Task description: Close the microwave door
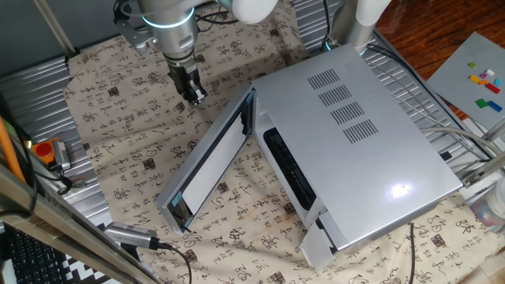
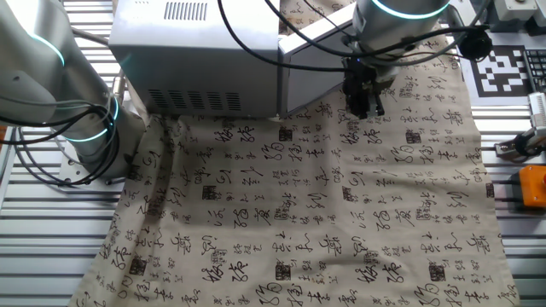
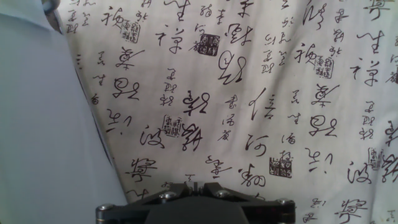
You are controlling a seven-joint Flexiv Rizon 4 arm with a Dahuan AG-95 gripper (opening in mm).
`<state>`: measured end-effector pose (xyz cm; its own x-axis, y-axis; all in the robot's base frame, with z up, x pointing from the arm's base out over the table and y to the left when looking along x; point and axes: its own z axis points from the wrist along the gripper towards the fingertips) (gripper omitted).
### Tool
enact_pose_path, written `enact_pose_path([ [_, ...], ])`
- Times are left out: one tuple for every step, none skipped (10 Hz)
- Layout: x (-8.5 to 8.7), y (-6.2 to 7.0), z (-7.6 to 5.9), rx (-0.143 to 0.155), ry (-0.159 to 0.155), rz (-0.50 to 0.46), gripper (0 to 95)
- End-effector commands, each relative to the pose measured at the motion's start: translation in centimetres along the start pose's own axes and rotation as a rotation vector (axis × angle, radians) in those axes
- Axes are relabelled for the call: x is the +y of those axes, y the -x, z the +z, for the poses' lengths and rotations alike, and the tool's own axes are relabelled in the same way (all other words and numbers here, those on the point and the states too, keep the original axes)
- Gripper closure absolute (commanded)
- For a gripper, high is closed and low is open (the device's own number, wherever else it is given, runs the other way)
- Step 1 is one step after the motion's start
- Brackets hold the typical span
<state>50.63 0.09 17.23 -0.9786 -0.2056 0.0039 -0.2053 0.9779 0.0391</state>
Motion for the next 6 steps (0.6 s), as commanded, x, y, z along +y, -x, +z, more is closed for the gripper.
enact_pose_path([
  [0.01, -0.04, -0.03, 0.001, 0.0, -0.001, 95.0],
  [0.01, 0.01, -0.05, 0.002, 0.0, -0.001, 95.0],
  [0.01, 0.09, -0.08, 0.004, 0.0, -0.001, 95.0],
  [0.01, 0.11, -0.09, 0.005, 0.001, -0.001, 95.0],
  [0.0, 0.2, -0.1, 0.005, 0.0, 0.0, 95.0],
  [-0.01, 0.37, -0.14, 0.006, 0.001, -0.001, 95.0],
])
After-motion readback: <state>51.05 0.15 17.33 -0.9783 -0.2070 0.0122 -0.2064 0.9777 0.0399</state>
